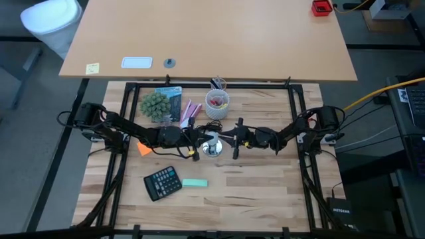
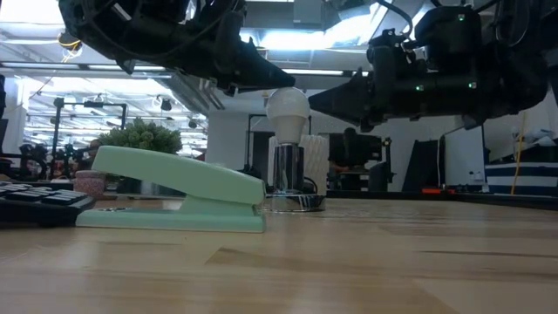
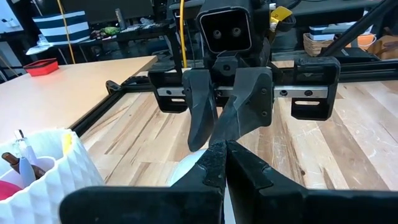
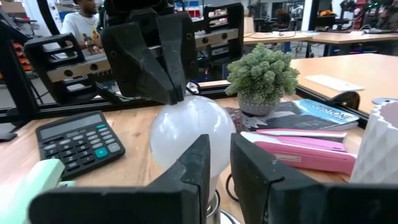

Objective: Screw lightbulb
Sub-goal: Insert the lightbulb into the lamp

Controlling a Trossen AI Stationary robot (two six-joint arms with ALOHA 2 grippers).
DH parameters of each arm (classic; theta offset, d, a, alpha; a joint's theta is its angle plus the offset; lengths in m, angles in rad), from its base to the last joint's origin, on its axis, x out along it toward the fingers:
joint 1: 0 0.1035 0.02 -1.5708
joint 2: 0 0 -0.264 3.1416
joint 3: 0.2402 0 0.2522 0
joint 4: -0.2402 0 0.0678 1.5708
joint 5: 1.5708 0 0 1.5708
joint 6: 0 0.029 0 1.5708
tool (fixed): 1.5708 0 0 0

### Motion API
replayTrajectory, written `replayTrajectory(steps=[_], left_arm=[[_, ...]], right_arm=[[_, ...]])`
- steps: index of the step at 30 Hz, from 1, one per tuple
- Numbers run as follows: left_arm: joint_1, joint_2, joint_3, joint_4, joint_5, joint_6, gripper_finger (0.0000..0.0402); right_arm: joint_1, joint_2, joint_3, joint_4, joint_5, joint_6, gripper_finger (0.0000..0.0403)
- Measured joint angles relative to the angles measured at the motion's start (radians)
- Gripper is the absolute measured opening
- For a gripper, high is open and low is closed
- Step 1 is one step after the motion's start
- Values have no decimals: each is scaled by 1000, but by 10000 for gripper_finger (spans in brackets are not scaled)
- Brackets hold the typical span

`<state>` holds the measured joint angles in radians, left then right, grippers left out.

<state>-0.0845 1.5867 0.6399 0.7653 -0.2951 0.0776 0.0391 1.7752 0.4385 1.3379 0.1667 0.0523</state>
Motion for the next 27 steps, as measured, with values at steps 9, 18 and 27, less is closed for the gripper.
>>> replayTrajectory(steps=[9, 18, 27], left_arm=[[-1, 0, 0, -1, 1, 0, 1], [0, 0, 0, -2, 0, 0, 1], [0, -1, 0, -25, -1, 0, 1]], right_arm=[[0, 0, 0, -3, -45, 7, 64], [1, 0, 0, -3, -89, 53, 64], [0, 0, 23, -9, -144, 78, 64]])
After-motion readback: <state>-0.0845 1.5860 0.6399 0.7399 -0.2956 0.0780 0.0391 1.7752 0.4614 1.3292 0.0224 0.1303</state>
